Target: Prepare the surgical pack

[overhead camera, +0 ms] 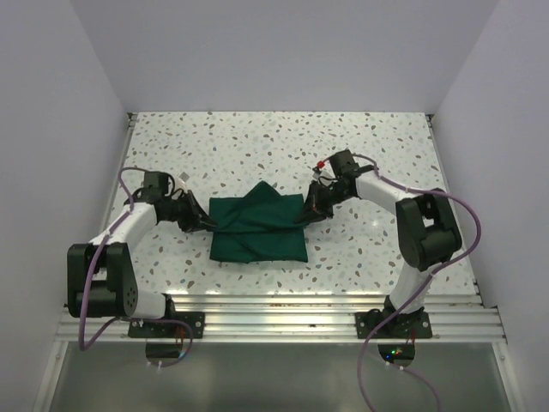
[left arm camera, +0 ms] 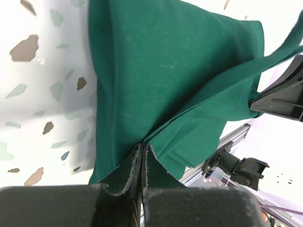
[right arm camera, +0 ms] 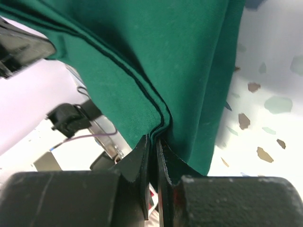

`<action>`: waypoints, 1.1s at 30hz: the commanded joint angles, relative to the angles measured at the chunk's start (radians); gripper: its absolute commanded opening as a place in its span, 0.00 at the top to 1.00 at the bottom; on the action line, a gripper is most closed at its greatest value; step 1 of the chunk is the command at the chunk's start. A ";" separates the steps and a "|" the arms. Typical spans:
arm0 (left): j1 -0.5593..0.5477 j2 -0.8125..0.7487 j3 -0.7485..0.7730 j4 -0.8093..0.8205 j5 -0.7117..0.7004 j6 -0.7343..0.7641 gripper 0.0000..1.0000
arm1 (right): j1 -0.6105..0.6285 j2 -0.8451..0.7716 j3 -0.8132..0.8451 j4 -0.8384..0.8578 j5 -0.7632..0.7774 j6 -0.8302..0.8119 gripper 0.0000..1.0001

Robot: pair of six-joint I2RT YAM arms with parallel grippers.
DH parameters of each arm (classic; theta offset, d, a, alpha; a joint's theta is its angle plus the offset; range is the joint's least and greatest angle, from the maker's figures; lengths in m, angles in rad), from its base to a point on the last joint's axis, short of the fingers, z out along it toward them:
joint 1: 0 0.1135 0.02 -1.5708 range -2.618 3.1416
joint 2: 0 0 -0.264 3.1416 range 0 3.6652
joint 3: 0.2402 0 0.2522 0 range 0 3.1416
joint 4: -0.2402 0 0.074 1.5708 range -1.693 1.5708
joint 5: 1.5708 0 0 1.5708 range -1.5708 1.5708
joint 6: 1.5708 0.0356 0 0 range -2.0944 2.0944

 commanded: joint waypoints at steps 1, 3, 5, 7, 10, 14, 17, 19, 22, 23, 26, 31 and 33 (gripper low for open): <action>-0.001 -0.019 -0.029 -0.039 -0.044 0.021 1.00 | 0.008 0.012 -0.046 -0.033 0.015 -0.056 0.95; -0.001 -0.019 -0.043 -0.044 -0.049 0.025 1.00 | 0.011 0.018 -0.065 -0.035 0.021 -0.073 0.93; -0.002 -0.022 -0.055 -0.050 -0.049 0.028 1.00 | 0.010 0.029 -0.072 -0.047 0.027 -0.087 0.91; -0.001 -0.035 -0.064 -0.055 -0.052 0.031 0.91 | 0.011 0.030 -0.066 -0.068 0.027 -0.105 0.87; -0.001 -0.071 -0.060 -0.064 -0.058 0.031 0.75 | 0.011 0.013 -0.029 -0.123 0.052 -0.139 0.70; -0.001 -0.107 -0.040 -0.076 -0.075 0.033 0.53 | 0.011 -0.085 0.025 -0.165 0.141 -0.189 0.54; -0.001 -0.117 -0.015 -0.091 -0.087 0.042 0.45 | 0.013 -0.129 0.077 -0.156 0.222 -0.202 0.36; -0.001 -0.127 -0.003 -0.096 -0.104 0.047 0.43 | 0.014 -0.125 0.131 -0.130 0.251 -0.206 0.28; -0.001 -0.142 0.028 -0.105 -0.133 0.053 0.41 | 0.020 -0.059 0.226 -0.084 0.224 -0.210 0.20; -0.001 -0.147 0.043 -0.107 -0.139 0.056 0.41 | 0.027 -0.032 0.253 -0.068 0.198 -0.220 0.20; -0.001 -0.157 0.063 -0.117 -0.174 0.062 0.41 | 0.051 0.080 0.362 -0.027 0.152 -0.260 0.19; -0.001 -0.173 0.048 -0.116 -0.185 0.067 0.41 | 0.073 0.278 0.525 0.024 0.090 -0.311 0.19; -0.001 -0.180 0.038 -0.122 -0.182 0.073 0.42 | 0.076 0.335 0.584 0.042 0.053 -0.309 0.19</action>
